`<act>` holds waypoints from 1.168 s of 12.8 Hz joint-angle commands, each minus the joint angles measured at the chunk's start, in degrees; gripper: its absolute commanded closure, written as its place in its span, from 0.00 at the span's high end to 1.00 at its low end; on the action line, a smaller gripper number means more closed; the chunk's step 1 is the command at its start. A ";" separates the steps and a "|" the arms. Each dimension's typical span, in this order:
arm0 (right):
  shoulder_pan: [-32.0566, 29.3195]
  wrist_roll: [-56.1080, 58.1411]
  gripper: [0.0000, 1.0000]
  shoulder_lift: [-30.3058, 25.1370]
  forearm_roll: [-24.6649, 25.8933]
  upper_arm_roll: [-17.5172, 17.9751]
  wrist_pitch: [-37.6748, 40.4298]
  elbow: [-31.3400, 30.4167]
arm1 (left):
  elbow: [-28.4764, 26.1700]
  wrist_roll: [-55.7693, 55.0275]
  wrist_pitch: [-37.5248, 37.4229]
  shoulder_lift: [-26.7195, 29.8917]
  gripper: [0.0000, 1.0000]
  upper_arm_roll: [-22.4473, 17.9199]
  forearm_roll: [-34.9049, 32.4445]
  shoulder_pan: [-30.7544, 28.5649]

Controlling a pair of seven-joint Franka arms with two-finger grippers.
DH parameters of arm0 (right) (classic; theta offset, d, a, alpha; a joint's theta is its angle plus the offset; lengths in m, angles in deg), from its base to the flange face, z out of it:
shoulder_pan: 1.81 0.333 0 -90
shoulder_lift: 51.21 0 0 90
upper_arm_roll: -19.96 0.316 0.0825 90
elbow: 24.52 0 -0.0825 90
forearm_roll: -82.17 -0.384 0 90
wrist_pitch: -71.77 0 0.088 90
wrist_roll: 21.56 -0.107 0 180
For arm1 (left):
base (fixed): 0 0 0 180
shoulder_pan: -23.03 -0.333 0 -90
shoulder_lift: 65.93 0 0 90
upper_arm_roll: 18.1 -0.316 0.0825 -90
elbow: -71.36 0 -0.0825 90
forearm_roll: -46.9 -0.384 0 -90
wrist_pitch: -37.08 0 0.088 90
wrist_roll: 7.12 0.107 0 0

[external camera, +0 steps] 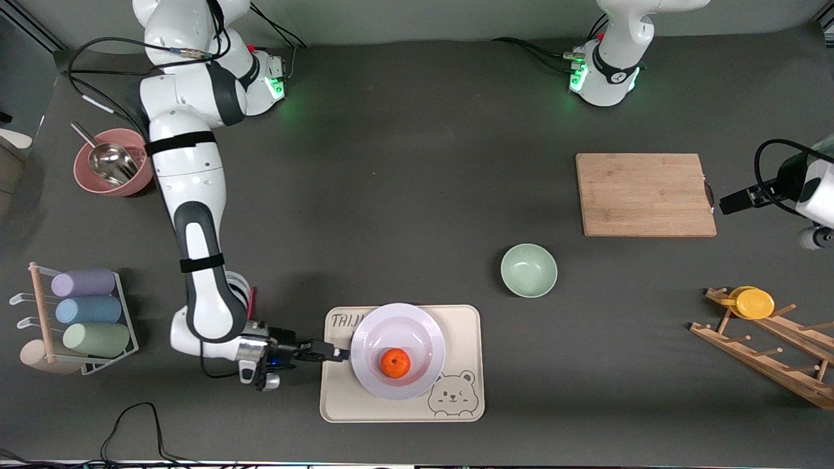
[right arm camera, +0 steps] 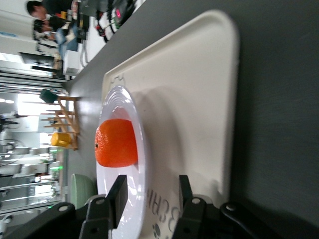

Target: Place orange and plate with both arms

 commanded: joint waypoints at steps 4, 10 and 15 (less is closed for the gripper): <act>-1.77 -6.19 1.00 -16.48 25.19 -3.72 9.83 -8.88 | -0.31 -2.85 -1.13 3.10 1.00 2.02 -0.66 1.21; -3.78 -17.78 1.00 -48.37 59.39 -3.38 20.90 -26.71 | -0.48 5.84 -1.22 4.77 1.00 2.64 -0.13 -0.63; -9.85 -24.38 1.00 -60.09 75.50 4.53 27.87 -28.39 | -0.39 8.56 1.76 5.12 1.00 3.08 2.50 -2.57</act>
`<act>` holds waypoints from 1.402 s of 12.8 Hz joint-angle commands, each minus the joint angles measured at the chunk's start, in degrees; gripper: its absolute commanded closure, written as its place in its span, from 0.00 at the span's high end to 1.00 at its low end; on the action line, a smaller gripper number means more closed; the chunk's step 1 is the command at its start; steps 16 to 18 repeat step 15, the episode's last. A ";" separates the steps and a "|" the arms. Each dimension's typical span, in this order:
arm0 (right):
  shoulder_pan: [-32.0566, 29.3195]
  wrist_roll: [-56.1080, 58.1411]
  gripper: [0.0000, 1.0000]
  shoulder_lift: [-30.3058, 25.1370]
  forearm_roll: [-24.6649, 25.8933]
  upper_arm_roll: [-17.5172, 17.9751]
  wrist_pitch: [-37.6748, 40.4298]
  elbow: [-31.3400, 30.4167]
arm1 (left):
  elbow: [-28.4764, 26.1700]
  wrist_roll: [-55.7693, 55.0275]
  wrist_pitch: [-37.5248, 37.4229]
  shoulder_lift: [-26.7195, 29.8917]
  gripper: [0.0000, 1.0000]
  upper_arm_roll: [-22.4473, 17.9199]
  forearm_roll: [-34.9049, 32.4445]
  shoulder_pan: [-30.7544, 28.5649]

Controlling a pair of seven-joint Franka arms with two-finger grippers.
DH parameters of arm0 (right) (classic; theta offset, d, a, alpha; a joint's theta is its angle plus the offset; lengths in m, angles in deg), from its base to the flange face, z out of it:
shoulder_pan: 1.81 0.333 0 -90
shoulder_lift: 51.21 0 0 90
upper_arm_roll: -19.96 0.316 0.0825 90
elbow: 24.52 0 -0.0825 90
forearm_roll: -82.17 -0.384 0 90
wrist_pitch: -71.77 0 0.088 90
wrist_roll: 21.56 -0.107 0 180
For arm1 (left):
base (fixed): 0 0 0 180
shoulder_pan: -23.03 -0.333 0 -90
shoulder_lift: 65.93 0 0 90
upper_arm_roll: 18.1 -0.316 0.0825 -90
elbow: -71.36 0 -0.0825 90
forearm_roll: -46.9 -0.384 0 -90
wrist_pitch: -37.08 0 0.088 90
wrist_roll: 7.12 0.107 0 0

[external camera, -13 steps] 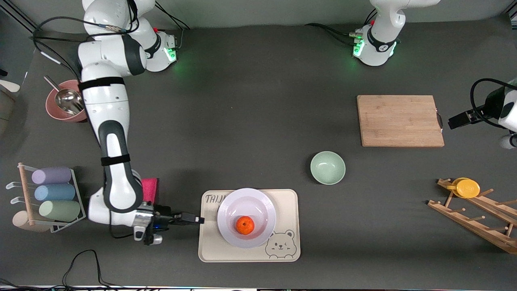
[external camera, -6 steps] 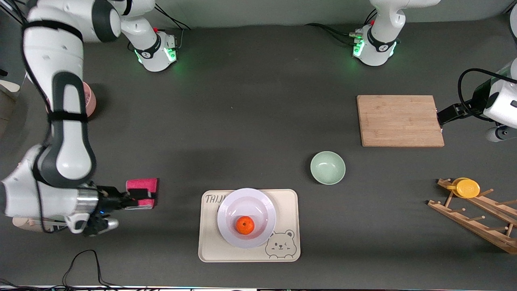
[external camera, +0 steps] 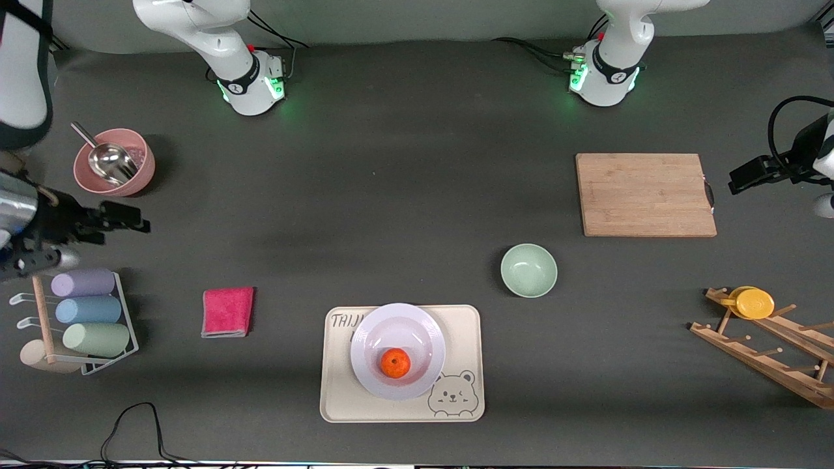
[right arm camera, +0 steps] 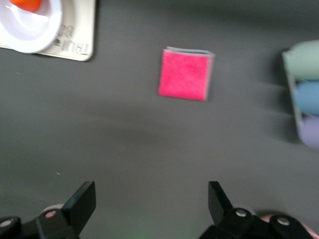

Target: Place orange and plate with both arms

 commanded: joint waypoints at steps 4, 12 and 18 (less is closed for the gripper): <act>-3.37 -7.00 1.00 -6.16 7.23 4.11 2.15 -3.20 | -0.21 1.81 0.86 1.04 1.00 0.50 1.78 -0.64; -3.82 -7.01 1.00 -5.19 7.50 4.65 0.83 -3.02 | 0.67 1.27 -0.37 0.77 1.00 0.94 2.67 -1.08; -3.74 -7.01 1.00 -4.76 7.50 4.65 0.83 -3.02 | 0.58 1.27 -0.46 0.77 1.00 0.94 2.67 -1.00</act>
